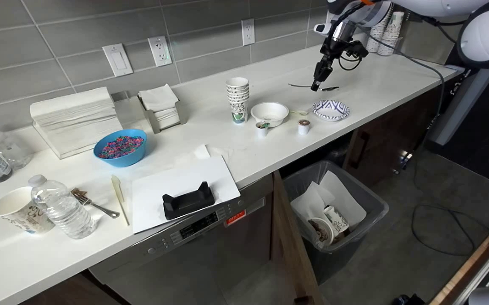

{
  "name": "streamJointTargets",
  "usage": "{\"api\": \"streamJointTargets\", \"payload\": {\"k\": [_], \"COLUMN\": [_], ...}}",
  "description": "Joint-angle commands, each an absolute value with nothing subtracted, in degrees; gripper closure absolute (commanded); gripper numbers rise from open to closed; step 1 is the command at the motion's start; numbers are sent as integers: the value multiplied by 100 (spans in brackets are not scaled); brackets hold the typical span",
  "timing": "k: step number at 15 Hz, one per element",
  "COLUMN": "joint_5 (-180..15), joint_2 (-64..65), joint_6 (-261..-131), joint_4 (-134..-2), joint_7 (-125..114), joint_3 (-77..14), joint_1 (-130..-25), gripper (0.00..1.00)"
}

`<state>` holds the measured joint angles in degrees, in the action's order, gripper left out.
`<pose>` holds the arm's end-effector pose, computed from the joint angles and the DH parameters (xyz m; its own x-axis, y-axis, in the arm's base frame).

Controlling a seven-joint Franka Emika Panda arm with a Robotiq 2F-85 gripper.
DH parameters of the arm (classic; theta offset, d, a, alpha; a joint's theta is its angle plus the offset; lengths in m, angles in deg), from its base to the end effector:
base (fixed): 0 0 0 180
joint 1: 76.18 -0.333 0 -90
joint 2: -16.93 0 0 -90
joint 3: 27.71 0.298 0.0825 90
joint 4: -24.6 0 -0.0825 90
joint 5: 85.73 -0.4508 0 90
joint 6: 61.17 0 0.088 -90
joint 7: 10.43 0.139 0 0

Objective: Use a spoon to transfer some contents from the left coffee pod to the bowl

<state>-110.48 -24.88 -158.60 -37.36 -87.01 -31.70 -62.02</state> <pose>0.7730 -0.1828 0.3349 0.5733 0.7513 0.3268 0.8189 -0.5382 -0.1994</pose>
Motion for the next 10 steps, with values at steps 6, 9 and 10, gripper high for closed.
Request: {"api": "streamJointTargets", "payload": {"k": [6, 9, 10], "joint_5": [-10184, -9930, -9858], "joint_2": [-3300, -3383, -3390], "joint_6": [-15283, -15654, -15810], "joint_4": [-2369, -2289, -2302], "joint_7": [-8539, -8876, -9002], "joint_3": [-3054, -3105, -3108], "joint_1": [-6142, -6216, -6235], "gripper": [98, 98, 98]}}
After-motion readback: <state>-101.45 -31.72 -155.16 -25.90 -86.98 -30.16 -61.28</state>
